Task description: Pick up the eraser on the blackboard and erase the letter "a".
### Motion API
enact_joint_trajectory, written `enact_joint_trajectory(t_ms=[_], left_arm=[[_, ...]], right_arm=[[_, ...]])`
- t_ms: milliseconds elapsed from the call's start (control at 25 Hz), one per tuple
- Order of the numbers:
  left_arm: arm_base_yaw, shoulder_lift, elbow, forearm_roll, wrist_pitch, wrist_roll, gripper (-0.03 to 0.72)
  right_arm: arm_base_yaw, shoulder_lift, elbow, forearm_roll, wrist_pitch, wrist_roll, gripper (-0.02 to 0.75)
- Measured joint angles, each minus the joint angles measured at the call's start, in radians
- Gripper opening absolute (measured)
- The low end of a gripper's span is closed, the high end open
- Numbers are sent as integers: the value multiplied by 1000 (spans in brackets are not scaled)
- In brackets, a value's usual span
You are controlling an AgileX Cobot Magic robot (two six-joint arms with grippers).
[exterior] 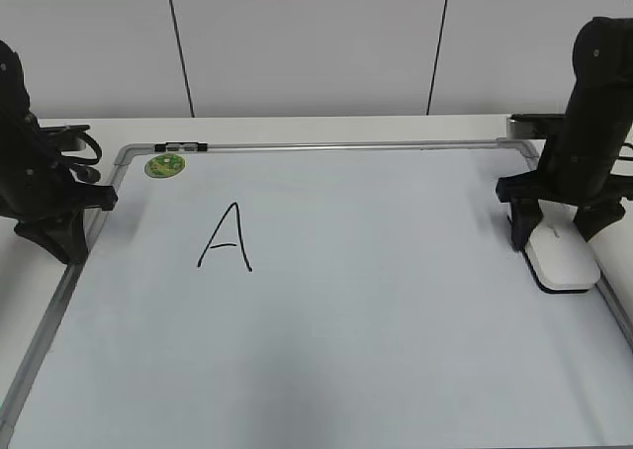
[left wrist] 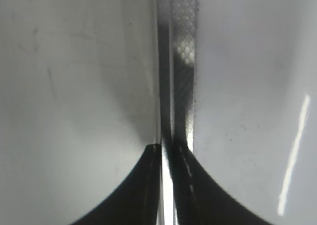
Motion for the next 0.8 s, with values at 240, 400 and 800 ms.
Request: enact_joint_trajectory(t_ms=[240, 400, 800], left_arm=[[0, 0, 0, 0, 0, 0, 56], [0, 0, 0, 0, 0, 0, 57], [0, 0, 0, 0, 0, 0, 60]], right_arm=[[0, 16, -9, -48, 17, 65, 643], [0, 25, -73, -65, 82, 77, 649], [0, -8, -202, -43, 123, 75, 608]])
